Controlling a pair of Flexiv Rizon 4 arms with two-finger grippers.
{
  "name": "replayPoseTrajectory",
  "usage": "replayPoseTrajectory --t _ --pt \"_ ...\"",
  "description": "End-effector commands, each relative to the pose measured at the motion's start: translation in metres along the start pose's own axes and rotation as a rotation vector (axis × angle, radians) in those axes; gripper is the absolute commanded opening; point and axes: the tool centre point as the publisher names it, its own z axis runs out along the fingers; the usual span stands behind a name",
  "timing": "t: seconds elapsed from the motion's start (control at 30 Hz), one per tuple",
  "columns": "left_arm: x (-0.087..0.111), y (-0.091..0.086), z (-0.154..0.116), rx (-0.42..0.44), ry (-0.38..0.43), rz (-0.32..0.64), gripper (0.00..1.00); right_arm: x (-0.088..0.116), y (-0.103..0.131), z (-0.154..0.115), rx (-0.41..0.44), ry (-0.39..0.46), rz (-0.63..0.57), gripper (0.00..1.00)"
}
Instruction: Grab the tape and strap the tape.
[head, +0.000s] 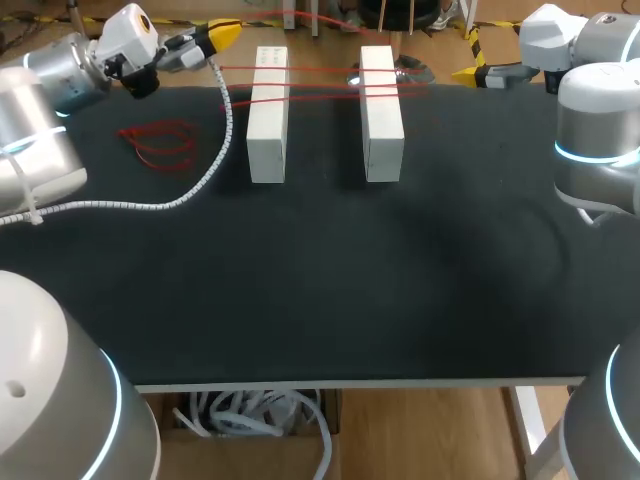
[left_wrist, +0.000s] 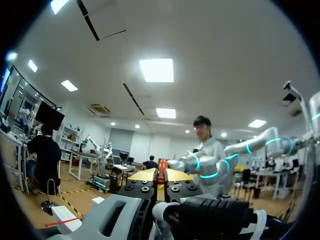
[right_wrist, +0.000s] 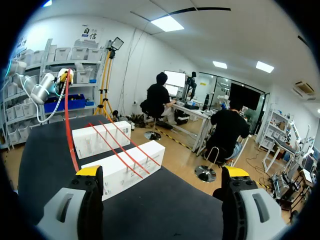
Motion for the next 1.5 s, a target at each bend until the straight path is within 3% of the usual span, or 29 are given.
replayPoseTrajectory --t 0.03,0.37,0.6,0.97,1.33,1.5 --pt "0.001 0.000 0.000 0.001 -0.002 0.001 0.00 0.000 0.000 0.001 0.000 0.000 0.000 1.00" --pt "0.001 0.000 0.000 0.001 -0.002 0.001 0.00 0.000 0.000 0.001 0.000 0.000 0.000 1.00" --pt "0.001 0.000 0.000 0.001 -0.002 0.001 0.00 -0.010 -0.004 -0.006 0.011 -0.160 0.051 1.00" --pt "0.001 0.000 0.000 0.001 -0.002 0.001 0.00 -0.018 -0.014 -0.018 0.013 -0.358 0.014 1.00" --pt "0.001 0.000 0.000 0.001 -0.002 0.001 0.00 -0.015 -0.011 -0.020 -0.085 -0.408 0.042 1.00" --pt "0.001 0.000 0.000 0.001 -0.002 0.001 0.00 -0.015 -0.007 -0.020 -0.053 -0.424 0.088 1.00"
